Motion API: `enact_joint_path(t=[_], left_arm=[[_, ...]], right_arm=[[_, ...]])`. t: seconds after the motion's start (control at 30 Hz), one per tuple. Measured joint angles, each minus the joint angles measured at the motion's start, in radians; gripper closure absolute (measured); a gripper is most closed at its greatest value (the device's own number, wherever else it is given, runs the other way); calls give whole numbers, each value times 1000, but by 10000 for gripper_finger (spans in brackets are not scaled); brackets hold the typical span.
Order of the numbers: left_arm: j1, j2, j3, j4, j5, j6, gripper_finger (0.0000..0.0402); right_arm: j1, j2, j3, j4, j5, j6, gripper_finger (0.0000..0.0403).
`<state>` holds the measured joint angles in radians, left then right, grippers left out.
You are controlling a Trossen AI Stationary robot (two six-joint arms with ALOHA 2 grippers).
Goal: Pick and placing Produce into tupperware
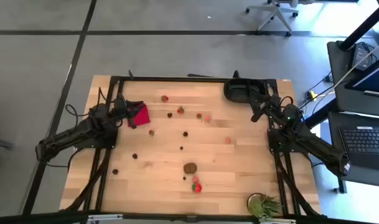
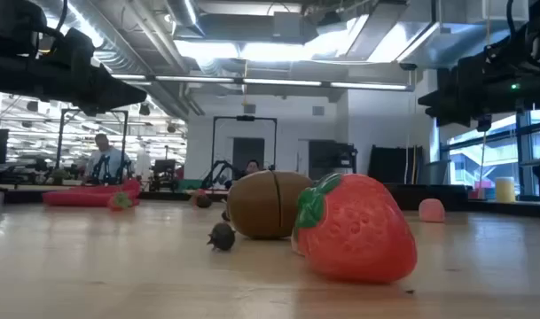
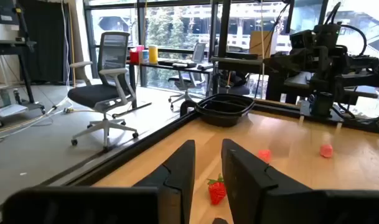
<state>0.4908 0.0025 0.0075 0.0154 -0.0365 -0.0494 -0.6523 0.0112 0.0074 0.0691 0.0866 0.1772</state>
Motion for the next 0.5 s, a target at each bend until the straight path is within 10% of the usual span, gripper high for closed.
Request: enact_joint_path(t=[0.5], left_arm=[[0, 0, 0, 0, 0, 0, 304]], right_arm=[[0, 0, 0, 0, 0, 0, 176]])
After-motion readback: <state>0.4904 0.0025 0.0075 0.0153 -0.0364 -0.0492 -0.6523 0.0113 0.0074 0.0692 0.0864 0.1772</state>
